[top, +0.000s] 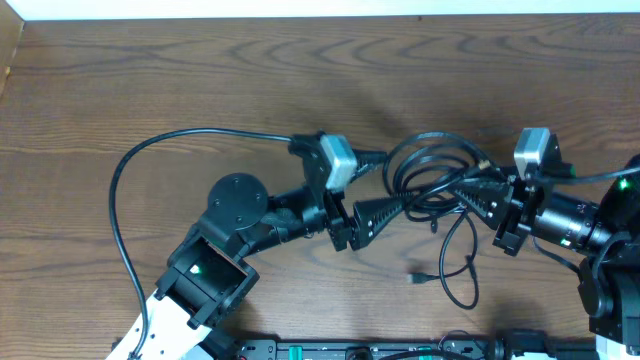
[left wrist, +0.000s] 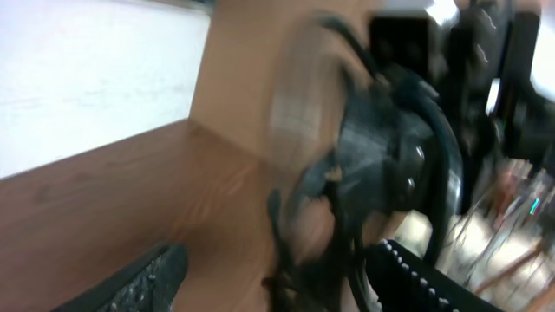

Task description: Untangle cables

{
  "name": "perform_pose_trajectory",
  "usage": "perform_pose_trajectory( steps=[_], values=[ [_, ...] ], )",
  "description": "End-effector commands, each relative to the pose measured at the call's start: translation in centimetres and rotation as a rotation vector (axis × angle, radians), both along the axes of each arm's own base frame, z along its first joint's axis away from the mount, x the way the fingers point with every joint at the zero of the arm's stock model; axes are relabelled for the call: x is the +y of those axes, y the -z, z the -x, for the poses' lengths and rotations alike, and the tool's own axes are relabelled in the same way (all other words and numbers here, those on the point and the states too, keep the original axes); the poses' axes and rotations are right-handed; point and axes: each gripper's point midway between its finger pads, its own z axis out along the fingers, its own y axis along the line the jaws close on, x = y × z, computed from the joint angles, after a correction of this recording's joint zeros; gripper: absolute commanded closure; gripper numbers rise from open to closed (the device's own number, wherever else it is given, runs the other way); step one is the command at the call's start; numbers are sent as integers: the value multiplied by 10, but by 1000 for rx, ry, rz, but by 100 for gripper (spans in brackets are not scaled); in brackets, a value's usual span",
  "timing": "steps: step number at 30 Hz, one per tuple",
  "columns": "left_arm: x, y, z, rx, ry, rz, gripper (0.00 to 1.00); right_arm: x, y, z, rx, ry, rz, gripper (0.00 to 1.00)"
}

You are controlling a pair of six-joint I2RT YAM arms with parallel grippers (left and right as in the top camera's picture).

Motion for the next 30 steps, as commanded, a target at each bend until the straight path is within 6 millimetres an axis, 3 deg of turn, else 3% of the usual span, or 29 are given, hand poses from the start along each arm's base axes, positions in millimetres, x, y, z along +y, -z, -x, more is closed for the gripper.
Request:
perform_pose_trajectory(
  steps=[1,7,12,20,22,24,28,30],
  values=[
    [0,-4,10,-232,51,-69,30,-10,6,-9,26,101,35,99],
    [-6,7,30,-333,174,-118,30,-16,20,-11,71,143,75,99],
    [-11,12,31,-323,190,-129,26,-16,24,-9,87,141,83,99],
    [-27,19,48,-516,265,-173,26,-16,26,-8,95,140,83,99],
    [-28,22,39,-507,221,-195,29,-16,26,-8,88,139,89,99],
    [-25,28,24,-488,141,-236,40,-19,28,-11,88,161,106,99],
    [-2,41,-26,-339,-172,-335,41,-34,42,-21,121,270,167,99],
    [11,48,-41,-271,-288,-362,41,-38,46,-23,136,297,184,99]
  ],
)
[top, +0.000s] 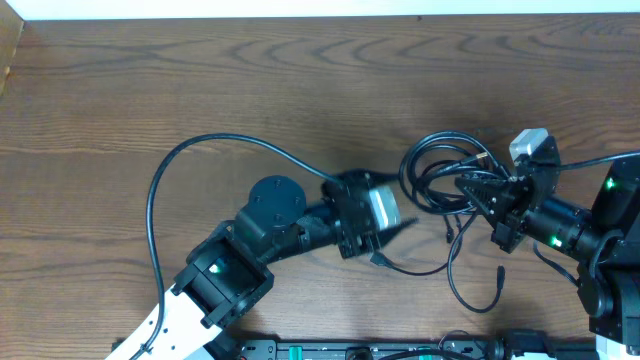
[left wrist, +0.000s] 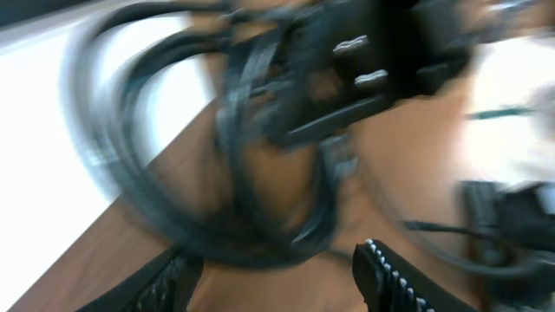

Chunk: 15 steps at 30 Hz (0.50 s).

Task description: Untangle cables

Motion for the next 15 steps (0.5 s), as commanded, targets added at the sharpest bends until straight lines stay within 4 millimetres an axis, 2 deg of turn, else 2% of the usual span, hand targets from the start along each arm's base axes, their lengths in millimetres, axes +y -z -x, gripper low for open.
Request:
perform_pose_trajectory(
  steps=[1,6,12,15],
  values=[
    [26,0,-38,45,-288,3,41,-10,1,-5,-15,63,50,99],
    [14,-3,-22,52,-182,22,41,-6,-1,-2,-45,20,58,99],
    [-4,-13,18,-32,92,27,42,-6,3,1,-46,2,77,99],
    [-7,-19,29,-62,152,40,54,-6,4,1,-48,2,84,99]
  ],
)
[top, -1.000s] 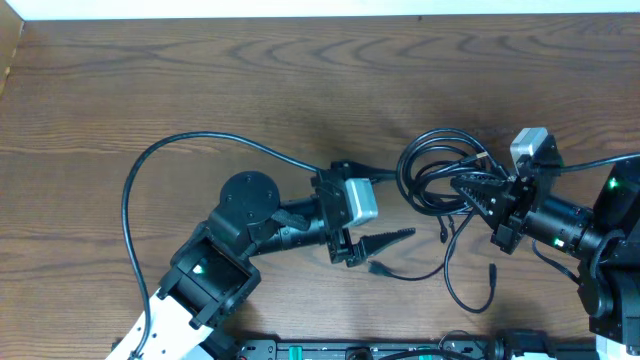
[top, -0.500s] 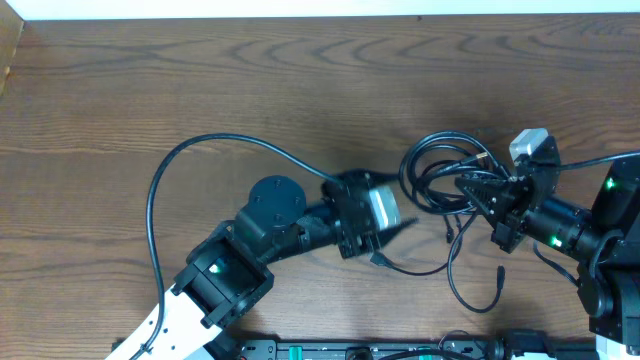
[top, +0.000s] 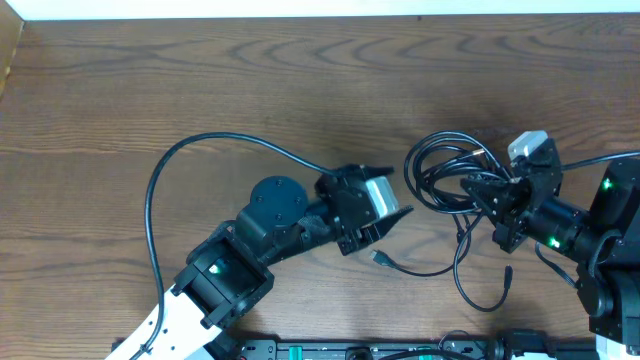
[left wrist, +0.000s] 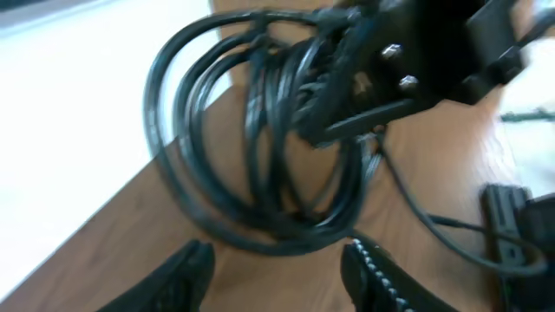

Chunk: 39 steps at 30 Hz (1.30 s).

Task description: Untangle cables

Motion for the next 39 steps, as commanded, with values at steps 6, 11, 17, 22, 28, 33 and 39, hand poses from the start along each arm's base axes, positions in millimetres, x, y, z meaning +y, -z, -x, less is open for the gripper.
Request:
perform_pose_trajectory(
  steps=[6,11,17,22,28,33,39],
  values=[
    [-7,-32,37,-145,169,60,50,1,-6,2,-38,-19,14,99],
    [-13,-30,40,-142,185,60,38,10,-12,10,-44,-82,-29,99],
    [-18,-23,35,-129,186,48,36,26,-22,26,-89,-220,-81,99],
    [-19,-25,35,-138,186,56,36,27,-23,27,-90,-228,-86,99],
    [-19,-25,33,-138,181,56,36,28,-23,29,-82,-239,-95,99],
    [-18,-25,28,-141,154,51,41,28,-16,34,-79,-259,-70,99],
    [-14,-32,25,-153,116,68,40,28,-13,35,-121,-283,-24,99]
  ],
)
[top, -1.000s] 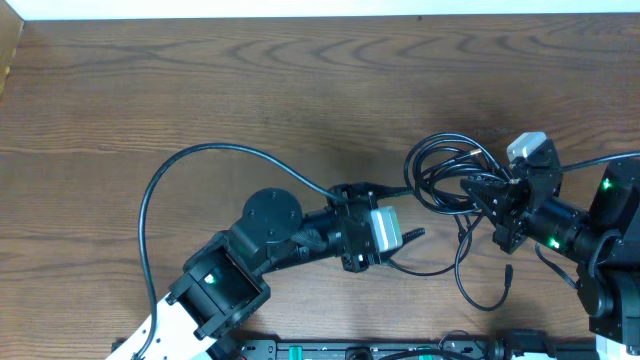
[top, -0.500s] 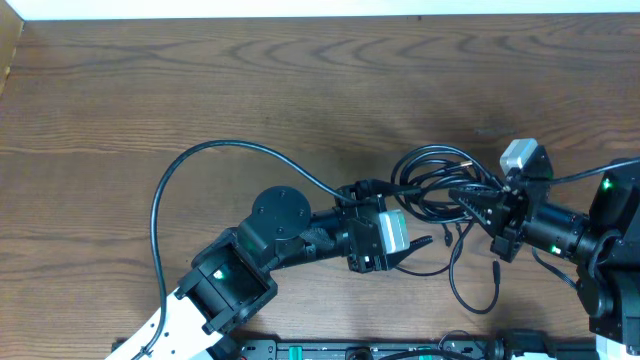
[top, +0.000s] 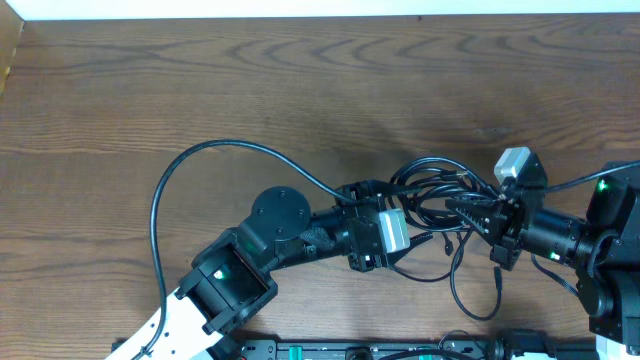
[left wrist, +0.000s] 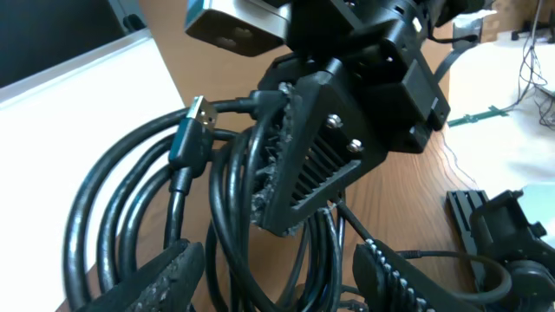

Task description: Untangle cables

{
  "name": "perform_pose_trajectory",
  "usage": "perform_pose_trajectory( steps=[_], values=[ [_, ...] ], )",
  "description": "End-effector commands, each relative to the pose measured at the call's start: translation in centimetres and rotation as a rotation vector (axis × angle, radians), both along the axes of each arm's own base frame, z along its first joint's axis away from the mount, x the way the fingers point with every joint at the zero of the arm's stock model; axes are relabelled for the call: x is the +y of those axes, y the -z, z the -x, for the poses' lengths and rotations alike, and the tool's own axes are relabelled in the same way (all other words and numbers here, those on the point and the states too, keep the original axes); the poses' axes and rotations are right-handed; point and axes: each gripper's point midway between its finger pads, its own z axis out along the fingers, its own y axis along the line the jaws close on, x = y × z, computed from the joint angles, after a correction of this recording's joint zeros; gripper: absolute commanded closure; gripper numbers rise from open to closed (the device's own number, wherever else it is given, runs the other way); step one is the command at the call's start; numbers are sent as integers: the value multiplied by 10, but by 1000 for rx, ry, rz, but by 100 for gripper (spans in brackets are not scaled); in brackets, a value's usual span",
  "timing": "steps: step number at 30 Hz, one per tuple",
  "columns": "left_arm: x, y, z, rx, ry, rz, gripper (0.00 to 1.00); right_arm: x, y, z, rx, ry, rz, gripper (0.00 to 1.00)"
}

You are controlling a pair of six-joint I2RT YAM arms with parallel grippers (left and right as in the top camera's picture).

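Observation:
A bundle of black cables (top: 428,184) lies coiled right of the table's middle, with a loose tail ending in a plug (top: 497,283). My right gripper (top: 463,208) is shut on the coil from the right; its ribbed finger (left wrist: 316,152) presses on the strands. My left gripper (top: 412,236) reaches in from the left. In the left wrist view the left gripper (left wrist: 276,258) is open with several strands of the coil (left wrist: 234,225) running between its fingers. A USB plug (left wrist: 192,130) sticks out at the coil's top.
The left arm's own black lead (top: 200,152) arcs over the wooden table (top: 300,80) on the left. A thin loop of cable (top: 462,298) trails toward the front edge below the right arm. A rail of equipment (top: 400,350) runs along the front.
My left gripper, then open a little left of the coil, now has the coil's strands between its open fingers. The right gripper and coil have shifted slightly left.
First both grippers were at the bundle, left one from the left, right one shut on it. Then the left gripper was lower and apart from the coil, which stayed with the right gripper. It stood open beside the coil, and now straddles its strands.

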Motion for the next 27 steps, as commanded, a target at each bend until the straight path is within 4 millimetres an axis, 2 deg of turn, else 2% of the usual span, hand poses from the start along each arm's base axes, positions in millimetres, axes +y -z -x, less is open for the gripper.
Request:
perform_pose_trajectory(
  steps=[1,8,13,18,22,23,25,26,27],
  values=[
    [4,-12,-3,-24,-33,24,37,4,-9,6,-94,-65,15,99],
    [6,-13,-2,-27,-38,26,34,5,-10,7,-161,-102,43,99],
    [9,-3,-11,-5,-91,-11,33,11,-16,14,-176,-148,9,99],
    [5,-5,0,-1,-27,-2,33,13,-19,17,-189,-172,-6,99],
    [5,-5,0,-1,-25,-2,33,16,-23,22,-194,-203,-36,99],
    [5,-5,0,-2,-25,0,36,16,-23,22,-194,-202,-35,99],
    [5,-5,0,-2,-25,1,50,15,-22,20,-193,-195,-28,99],
    [5,-5,0,-2,-25,1,66,15,-22,20,-193,-192,-26,99],
    [5,-5,0,3,-26,2,91,15,-21,20,-192,-190,-24,99]
  ],
)
